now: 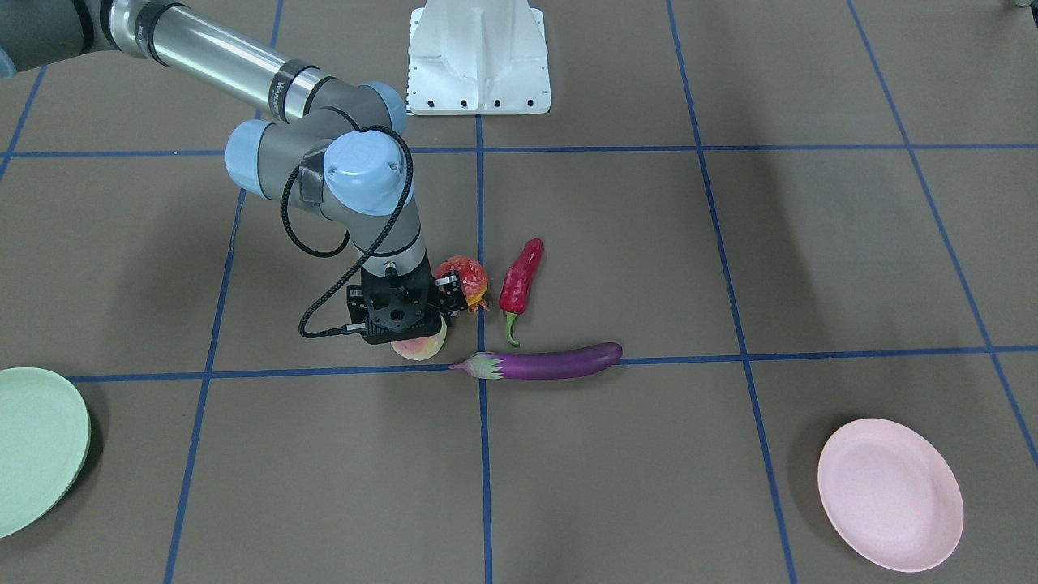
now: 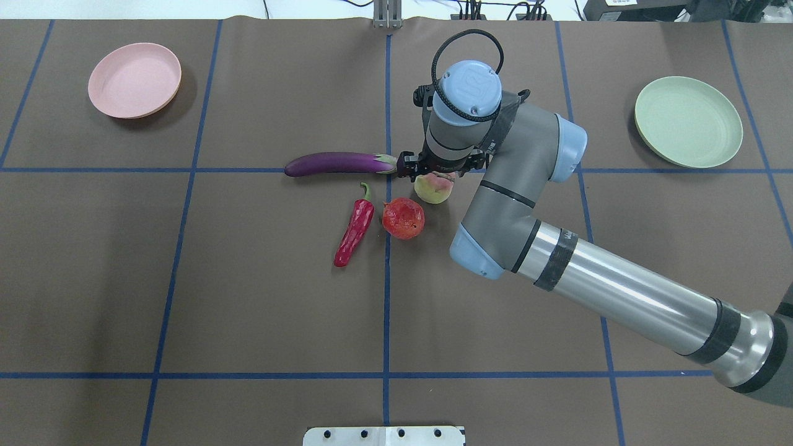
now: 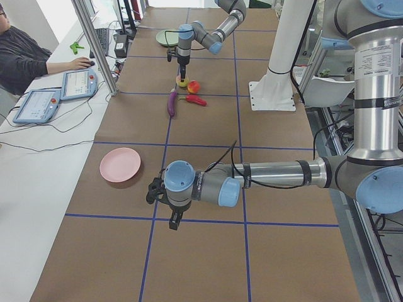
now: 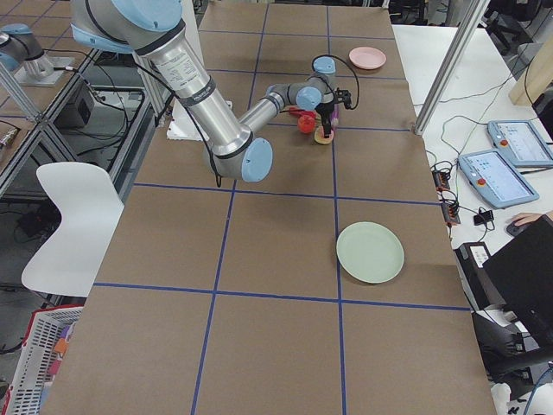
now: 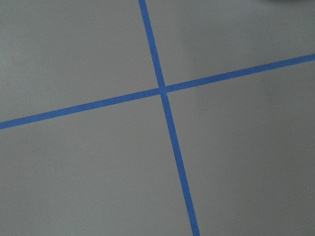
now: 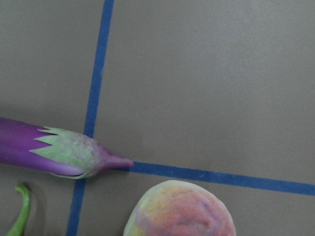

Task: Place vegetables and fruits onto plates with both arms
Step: 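Lower the right gripper onto the yellow-pink peach and grasp it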

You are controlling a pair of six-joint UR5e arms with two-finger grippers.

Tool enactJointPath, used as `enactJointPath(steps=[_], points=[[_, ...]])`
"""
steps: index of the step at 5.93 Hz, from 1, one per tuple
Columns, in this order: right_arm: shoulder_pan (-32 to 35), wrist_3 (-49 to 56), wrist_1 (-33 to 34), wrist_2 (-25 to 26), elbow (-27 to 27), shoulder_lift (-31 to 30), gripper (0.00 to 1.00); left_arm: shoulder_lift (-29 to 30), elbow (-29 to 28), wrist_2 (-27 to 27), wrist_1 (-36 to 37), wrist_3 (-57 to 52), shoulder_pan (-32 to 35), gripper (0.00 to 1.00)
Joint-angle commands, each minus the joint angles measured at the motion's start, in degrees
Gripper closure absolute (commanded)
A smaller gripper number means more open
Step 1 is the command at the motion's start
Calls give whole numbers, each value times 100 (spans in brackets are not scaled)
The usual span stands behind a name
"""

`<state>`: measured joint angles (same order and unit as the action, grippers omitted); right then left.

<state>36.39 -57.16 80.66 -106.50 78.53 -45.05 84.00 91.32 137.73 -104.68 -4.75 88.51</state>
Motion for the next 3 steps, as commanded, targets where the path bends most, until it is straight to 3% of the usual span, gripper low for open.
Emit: enactJointPath(steps=[1,2,3], points=[[-114,-6,20,147,-100,-4,2,-7,0,0,0,0,0,0],[-132,-6,-6,208,-118,4,13,-7,0,0,0,0,0,0],[-124,11,11,200,-119,-4,79,-7,0,0,0,0,0,0]])
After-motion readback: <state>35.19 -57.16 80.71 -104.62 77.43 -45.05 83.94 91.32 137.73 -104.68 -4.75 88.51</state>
